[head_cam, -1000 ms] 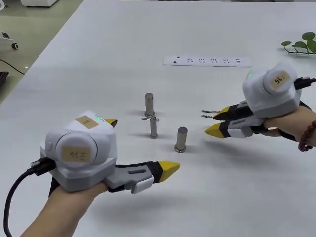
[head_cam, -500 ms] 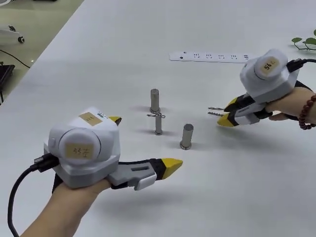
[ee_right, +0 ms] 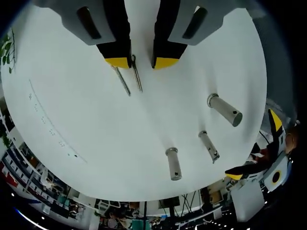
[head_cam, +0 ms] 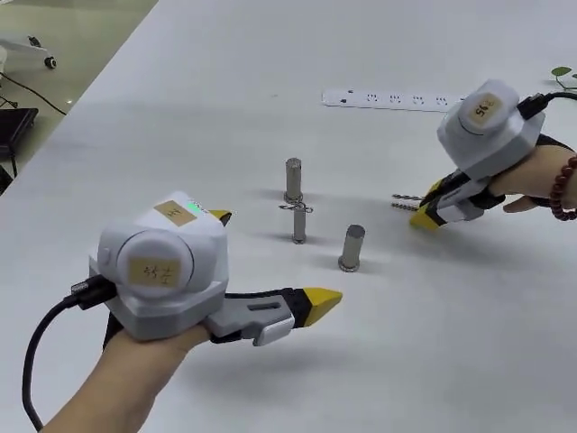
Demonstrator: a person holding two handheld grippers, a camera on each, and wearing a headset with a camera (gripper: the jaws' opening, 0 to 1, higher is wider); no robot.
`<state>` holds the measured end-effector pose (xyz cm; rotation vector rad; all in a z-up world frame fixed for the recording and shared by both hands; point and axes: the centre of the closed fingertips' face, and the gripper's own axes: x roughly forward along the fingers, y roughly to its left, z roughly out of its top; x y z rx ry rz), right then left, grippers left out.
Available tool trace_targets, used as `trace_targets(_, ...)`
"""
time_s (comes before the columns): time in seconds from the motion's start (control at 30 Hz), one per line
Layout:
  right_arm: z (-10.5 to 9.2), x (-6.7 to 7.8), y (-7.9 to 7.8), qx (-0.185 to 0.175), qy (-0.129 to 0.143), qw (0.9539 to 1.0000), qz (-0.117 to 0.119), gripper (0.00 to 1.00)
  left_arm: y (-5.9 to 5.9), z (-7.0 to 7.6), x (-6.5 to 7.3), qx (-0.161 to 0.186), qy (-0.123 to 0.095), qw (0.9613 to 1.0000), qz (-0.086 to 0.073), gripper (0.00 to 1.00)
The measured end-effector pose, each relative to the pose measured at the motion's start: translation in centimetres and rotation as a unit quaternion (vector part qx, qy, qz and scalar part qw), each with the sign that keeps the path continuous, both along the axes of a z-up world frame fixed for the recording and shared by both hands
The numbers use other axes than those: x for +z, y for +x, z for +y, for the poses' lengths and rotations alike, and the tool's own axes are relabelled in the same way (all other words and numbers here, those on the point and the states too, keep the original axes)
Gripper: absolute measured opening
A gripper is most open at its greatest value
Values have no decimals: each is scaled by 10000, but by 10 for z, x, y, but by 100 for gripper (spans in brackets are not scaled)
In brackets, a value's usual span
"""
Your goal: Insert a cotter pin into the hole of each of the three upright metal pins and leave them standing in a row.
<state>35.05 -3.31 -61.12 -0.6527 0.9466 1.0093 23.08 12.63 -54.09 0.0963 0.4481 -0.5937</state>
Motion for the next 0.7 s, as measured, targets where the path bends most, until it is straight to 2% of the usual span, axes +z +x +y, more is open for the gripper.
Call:
trace_targets(0.13,0,0,-2,67,-161,9998,124,11,0,2,0,19,-12,10000,19,93)
trace_targets(0.4,-3,0,1,124,-485,9985,213,4,0,6,-1,53,10,10000,36,92)
trace_targets(0.5,-4,-1,1,177,-571,9980,213,2,0,7,-1,48,20,10000,50,91)
trace_targets(0.57,-7,-2,5,170,-668,9976,116,0,-1,6,-2,32,14,10000,88,89)
trace_targets(0.7,-7,-4,1,284,-766,9966,34,0,-2,5,-4,18,-18,9999,156,87)
